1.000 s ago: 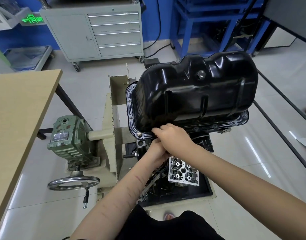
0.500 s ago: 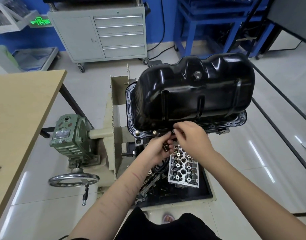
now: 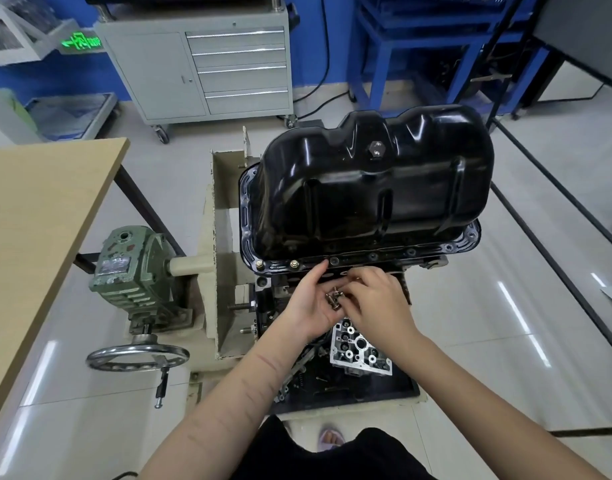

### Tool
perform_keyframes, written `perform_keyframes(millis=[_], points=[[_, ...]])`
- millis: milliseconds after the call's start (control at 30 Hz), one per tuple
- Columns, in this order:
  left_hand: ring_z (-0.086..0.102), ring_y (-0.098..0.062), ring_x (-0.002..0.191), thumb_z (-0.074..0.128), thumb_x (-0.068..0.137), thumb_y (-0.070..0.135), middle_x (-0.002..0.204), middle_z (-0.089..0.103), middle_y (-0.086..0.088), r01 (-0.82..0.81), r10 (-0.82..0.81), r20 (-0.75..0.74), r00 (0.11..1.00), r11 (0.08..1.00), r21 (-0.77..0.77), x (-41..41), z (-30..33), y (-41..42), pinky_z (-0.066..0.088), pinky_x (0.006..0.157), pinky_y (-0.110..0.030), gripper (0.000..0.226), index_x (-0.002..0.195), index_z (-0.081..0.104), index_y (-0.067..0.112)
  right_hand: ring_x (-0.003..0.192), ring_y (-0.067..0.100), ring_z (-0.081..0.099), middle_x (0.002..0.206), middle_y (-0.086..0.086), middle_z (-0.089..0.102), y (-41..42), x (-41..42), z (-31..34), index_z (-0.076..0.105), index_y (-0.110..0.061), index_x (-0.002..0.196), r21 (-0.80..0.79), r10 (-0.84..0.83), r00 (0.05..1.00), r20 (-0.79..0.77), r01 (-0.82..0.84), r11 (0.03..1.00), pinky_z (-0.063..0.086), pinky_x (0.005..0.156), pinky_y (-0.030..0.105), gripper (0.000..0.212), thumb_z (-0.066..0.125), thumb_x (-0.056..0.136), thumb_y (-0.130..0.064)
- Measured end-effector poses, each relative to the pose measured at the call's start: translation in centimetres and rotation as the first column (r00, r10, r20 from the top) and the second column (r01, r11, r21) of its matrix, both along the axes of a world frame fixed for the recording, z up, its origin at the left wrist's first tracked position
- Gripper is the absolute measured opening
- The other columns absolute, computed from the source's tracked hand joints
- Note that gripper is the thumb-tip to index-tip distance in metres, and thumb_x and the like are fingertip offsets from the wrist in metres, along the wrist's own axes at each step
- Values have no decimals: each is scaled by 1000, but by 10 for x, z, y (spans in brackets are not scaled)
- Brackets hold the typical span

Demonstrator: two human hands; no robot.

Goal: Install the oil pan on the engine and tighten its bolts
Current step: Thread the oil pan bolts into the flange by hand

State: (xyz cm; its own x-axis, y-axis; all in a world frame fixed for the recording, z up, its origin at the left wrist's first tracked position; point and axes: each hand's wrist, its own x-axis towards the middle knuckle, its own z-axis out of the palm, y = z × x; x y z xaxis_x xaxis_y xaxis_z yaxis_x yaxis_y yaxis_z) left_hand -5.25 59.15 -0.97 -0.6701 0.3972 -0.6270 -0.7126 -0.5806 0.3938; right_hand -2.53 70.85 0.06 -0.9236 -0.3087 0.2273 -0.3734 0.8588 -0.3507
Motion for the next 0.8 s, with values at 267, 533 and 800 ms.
perform_keyframes(millis=[267, 533, 800], points=[[69, -16, 61, 51, 92, 28, 66, 70, -7, 16, -29, -98, 995, 992, -127, 2, -1, 5, 58, 58, -27, 29, 89, 61, 1, 80, 34, 64, 83, 15, 69, 10, -13, 14, 70, 3, 91, -120, -2, 996, -86, -8, 993, 54, 66, 42, 15, 66, 76, 3], [69, -15, 63, 48, 93, 11, 65, 69, -7, -1, -20, -160, 987, 991, -132, 4, -2, 2, 57, 57, -25, 20, 86, 62, 0, 93, 19, 58, 96, 6, 66, 15, -18, 10, 68, -5, 102, -335, -4, 991, 137, 50, 941, 35, 80, 11, 21, 66, 82, -7], [71, -17, 73, 48, 94, 15, 79, 72, -11, 21, -34, -123, 992, 995, -100, 1, -7, 2, 59, 65, -27, 22, 88, 65, 2, 80, 2, 55, 91, 0, 64, 18, -22, 5, 69, -6, 100, -454, -26, 982, 186, 110, 884, 34, 74, -3, 17, 64, 84, -6]])
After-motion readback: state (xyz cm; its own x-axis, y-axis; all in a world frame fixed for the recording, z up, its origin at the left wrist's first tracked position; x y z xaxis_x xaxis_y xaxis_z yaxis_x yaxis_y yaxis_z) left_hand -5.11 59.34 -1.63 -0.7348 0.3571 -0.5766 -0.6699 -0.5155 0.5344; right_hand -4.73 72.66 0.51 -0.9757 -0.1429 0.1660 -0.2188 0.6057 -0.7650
